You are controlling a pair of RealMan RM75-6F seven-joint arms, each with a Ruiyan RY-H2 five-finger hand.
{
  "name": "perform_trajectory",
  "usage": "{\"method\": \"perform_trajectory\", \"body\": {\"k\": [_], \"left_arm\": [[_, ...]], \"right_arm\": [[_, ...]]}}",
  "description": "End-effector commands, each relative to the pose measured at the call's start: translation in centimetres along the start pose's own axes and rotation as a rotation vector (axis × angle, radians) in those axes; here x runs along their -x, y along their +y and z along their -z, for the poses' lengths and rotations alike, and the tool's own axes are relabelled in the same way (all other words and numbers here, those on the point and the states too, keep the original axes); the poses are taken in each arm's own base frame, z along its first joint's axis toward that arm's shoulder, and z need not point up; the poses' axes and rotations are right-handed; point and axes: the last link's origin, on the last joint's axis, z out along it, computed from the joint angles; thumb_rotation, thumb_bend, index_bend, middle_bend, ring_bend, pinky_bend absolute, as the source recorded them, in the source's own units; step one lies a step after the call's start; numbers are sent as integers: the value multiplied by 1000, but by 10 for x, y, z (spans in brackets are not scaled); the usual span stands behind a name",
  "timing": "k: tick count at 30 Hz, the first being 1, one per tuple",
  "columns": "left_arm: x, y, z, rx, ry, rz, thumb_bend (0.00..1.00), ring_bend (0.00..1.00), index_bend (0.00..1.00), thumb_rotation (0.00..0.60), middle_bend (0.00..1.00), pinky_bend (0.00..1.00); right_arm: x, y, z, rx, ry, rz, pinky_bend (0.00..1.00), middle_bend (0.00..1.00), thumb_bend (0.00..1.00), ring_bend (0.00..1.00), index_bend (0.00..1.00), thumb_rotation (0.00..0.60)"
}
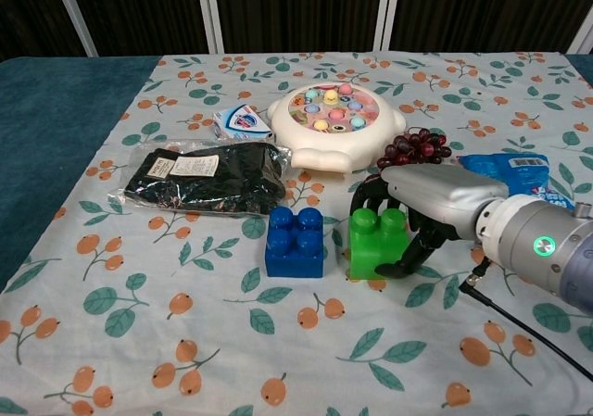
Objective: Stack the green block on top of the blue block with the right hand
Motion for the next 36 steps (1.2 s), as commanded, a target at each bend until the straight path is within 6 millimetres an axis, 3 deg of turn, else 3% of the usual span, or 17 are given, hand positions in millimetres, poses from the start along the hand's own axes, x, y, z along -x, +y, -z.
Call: {"method": "perform_trajectory", "body": {"k": [1, 10, 15, 36], "left_arm": [[0, 0, 0, 0, 0, 0, 36, 0, 0, 600, 0, 0], [1, 0, 0, -1, -1, 1, 36, 0, 0, 600, 0, 0], [1, 0, 0, -2, -1, 3, 37, 0, 0, 600, 0, 0], [-1, 0, 0, -1, -15, 25, 36, 0, 0, 600, 0, 0]], "right_arm": [[-8, -4, 1, -27, 20, -21, 469, 506, 595, 462, 559, 600], [-49, -21, 2, -78, 78, -55, 469, 507, 595, 463, 560, 600], [-58, -33, 1, -76, 67, -69, 469, 507, 595, 463, 560, 600], [-48, -80, -29, -24, 61, 6, 469, 507, 594, 464, 561, 600]]}}
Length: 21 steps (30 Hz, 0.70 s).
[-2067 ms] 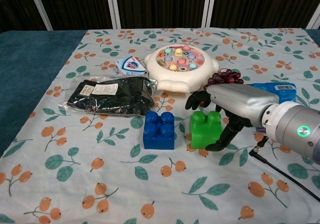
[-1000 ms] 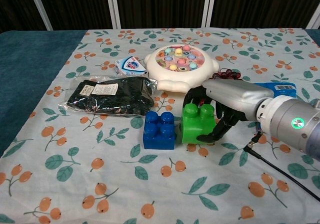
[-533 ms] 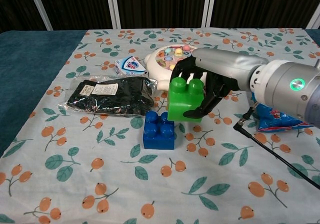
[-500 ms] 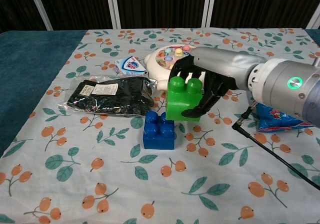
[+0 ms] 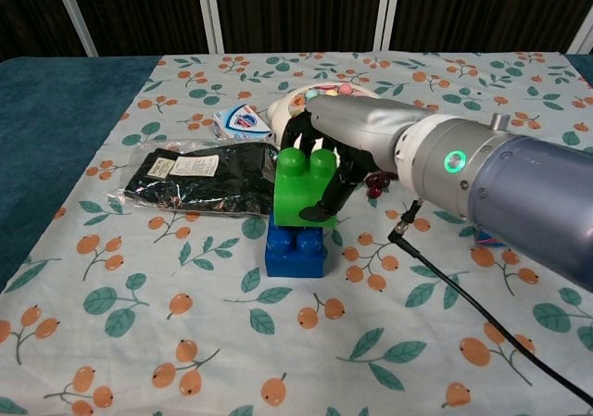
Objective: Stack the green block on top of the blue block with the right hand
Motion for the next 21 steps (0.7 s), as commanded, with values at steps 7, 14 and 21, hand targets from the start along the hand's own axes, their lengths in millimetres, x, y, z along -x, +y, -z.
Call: {"method": "perform_trajectory", "body": {"k": [7, 14, 21], "left_arm": [[-1, 0, 0, 0, -5, 10, 36, 0, 0, 600, 0, 0], [-2, 0, 0, 1, -6, 15, 36, 0, 0, 600, 0, 0], [-2, 0, 1, 3, -9, 17, 36, 0, 0, 600, 0, 0]], "right_arm": [[5, -10, -9, 25, -7, 45, 469, 508, 594, 465, 564, 600], [7, -16, -13, 20, -23, 70, 469, 507, 595, 465, 564, 600], [6, -15, -15, 21, -34, 90, 469, 507, 594, 465, 564, 600]]}}
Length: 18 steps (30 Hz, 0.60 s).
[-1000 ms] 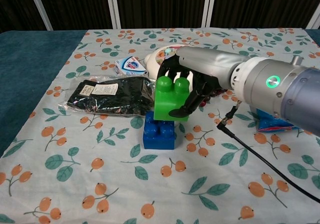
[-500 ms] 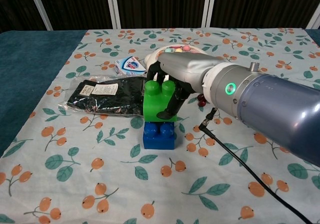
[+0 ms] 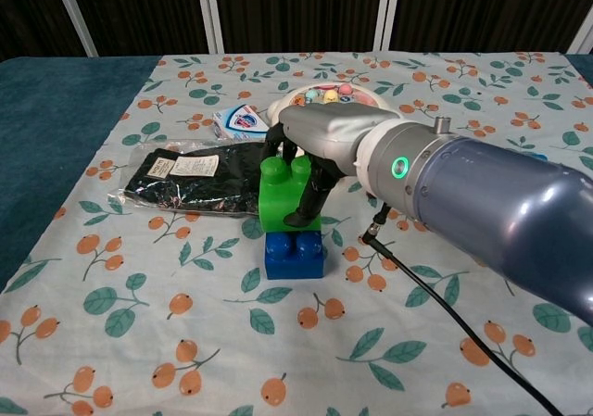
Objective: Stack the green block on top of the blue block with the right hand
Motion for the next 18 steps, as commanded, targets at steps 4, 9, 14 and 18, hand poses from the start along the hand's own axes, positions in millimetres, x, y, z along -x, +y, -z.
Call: {"method": "perform_trajectory", "body": {"k": [4, 9, 14, 18], "left_arm": [[0, 0, 0, -1, 0, 1, 36, 0, 0, 600, 0, 0], [0, 0, 0, 0, -2, 0, 36, 0, 0, 600, 0, 0], [0, 0, 0, -1, -2, -1, 36, 0, 0, 600, 0, 0], [0, 0, 0, -1, -2, 0, 36, 0, 0, 600, 0, 0]], "right_arm": [[0, 2, -2, -3, -3, 6, 469, 507, 595, 465, 564, 600], [-1, 4, -1, -5, -7, 4, 469, 507, 594, 465, 564, 600], [-3, 7, -3, -5, -8, 6, 469, 507, 594, 465, 564, 600], [-4, 10, -2, -11, -19, 9, 469, 507, 594, 465, 564, 600]]}}
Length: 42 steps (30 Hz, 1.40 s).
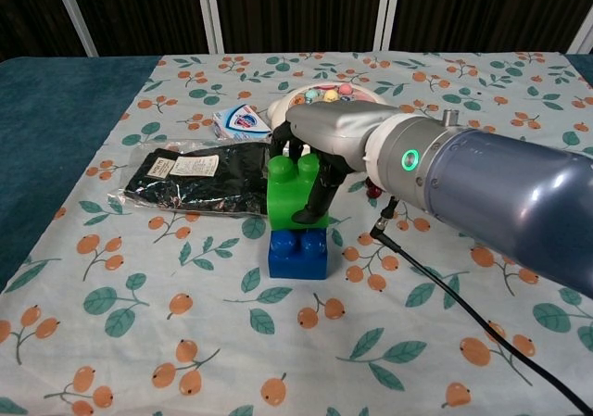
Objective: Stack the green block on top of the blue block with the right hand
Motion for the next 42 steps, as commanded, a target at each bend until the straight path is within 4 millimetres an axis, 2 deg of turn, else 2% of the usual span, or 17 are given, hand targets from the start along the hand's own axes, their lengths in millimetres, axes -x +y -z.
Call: {"method": "perform_trajectory", "body": {"k": [1, 25, 29, 30, 33, 37, 39, 42], "left_arm": [[0, 0, 0, 0, -1, -1, 36, 0, 0, 600, 0, 0], [0, 0, 0, 1, -1, -3, 36, 0, 0, 600, 0, 0], [0, 0, 0, 0, 0, -3, 36, 0, 0, 600, 0, 0], [0, 0, 0, 0, 0, -4, 36, 0, 0, 600, 0, 0], [0, -1, 0, -3, 1, -3, 36, 0, 0, 600, 0, 0], [0, -1, 0, -3, 2, -4, 37, 0, 0, 600, 0, 0], [0, -1, 0, -3, 1, -6, 37, 0, 0, 600, 0, 0], [0, -1, 0, -3, 2, -7, 36, 0, 0, 600, 0, 0]], "right_arm": [[0, 1, 1, -2, -6, 1, 469, 507, 594, 465, 564, 600], [13, 9, 3, 6, -45, -9, 462, 505, 593, 465, 565, 600], [14, 11, 4, 8, -48, -7, 440, 465, 566, 435, 559, 600], [14, 11, 4, 7, -48, -7, 416, 431, 539, 408, 535, 600], [12, 10, 5, 2, -41, -3, 353, 309, 450, 312, 378, 600], [8, 9, 8, 11, -23, 7, 263, 85, 300, 109, 74, 600], [6, 8, 10, 13, -11, 15, 235, 20, 241, 44, 7, 600], [2, 8, 13, 16, 15, 25, 225, 0, 192, 13, 0, 600]]}}
